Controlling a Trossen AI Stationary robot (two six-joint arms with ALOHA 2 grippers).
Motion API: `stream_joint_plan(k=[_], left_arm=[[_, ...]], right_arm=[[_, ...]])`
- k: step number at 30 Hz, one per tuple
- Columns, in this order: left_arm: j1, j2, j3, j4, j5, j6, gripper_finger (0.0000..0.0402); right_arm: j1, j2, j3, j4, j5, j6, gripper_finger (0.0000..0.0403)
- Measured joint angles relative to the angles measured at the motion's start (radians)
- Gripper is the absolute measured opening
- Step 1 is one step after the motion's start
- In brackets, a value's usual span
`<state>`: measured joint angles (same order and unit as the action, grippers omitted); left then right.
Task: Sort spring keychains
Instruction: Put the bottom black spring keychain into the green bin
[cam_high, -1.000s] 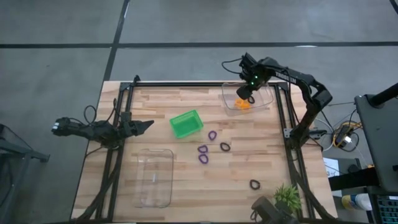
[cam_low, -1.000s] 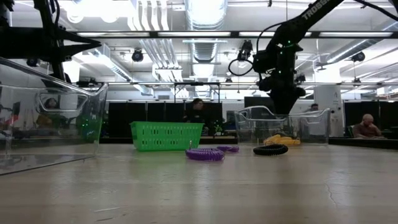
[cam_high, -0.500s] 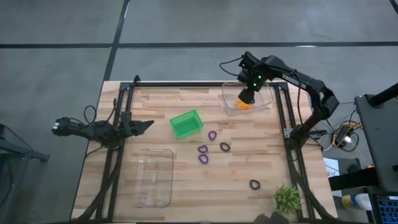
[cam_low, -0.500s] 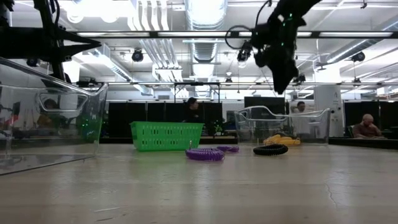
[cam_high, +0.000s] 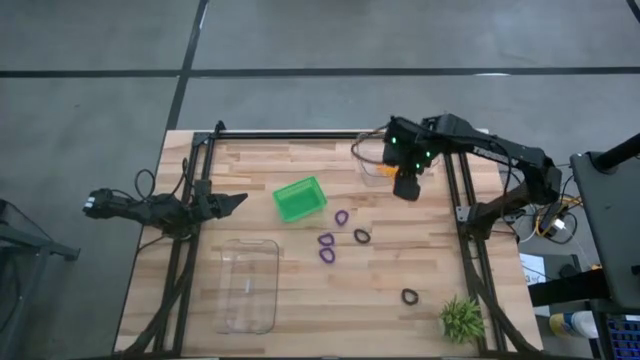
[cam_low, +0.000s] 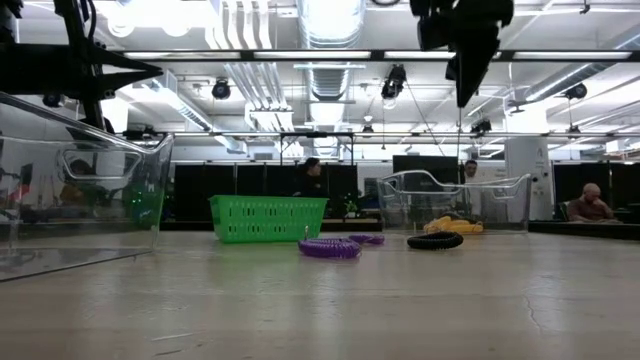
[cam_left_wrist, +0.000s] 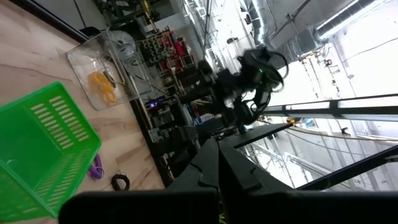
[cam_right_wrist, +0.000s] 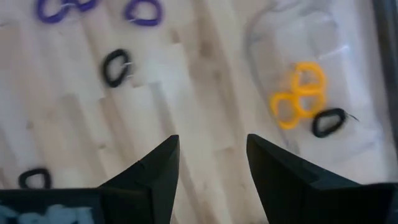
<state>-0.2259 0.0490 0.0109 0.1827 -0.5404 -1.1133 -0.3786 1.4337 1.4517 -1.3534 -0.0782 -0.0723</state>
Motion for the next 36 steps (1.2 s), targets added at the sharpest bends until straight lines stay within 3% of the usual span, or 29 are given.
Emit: stream_joint_plan(k=[6,12,21,36], left_arm=[[0.0,0.0,0.0,-0.001,0.0,0.0,0.0],[0.0,0.0,0.0,-0.002,0.0,0.0,0.0],[0.0,0.0,0.0,-0.003,0.0,-0.007,0.0],[0.0,0.0,0.0,-0.003,0.0,-0.01,0.0]], right_arm=[[0.111,-0.006,-0.001,0.0,0.054,0.072,0.0183],[0.111,-0.003,-0.002,0.023,0.067,0.121,0.0179],[-0.092,0.09,-0.003,0.057,0.083,0.212,0.0178],[-0.418,0.393,-0.003,0.136,0.078,0.349,0.0178]])
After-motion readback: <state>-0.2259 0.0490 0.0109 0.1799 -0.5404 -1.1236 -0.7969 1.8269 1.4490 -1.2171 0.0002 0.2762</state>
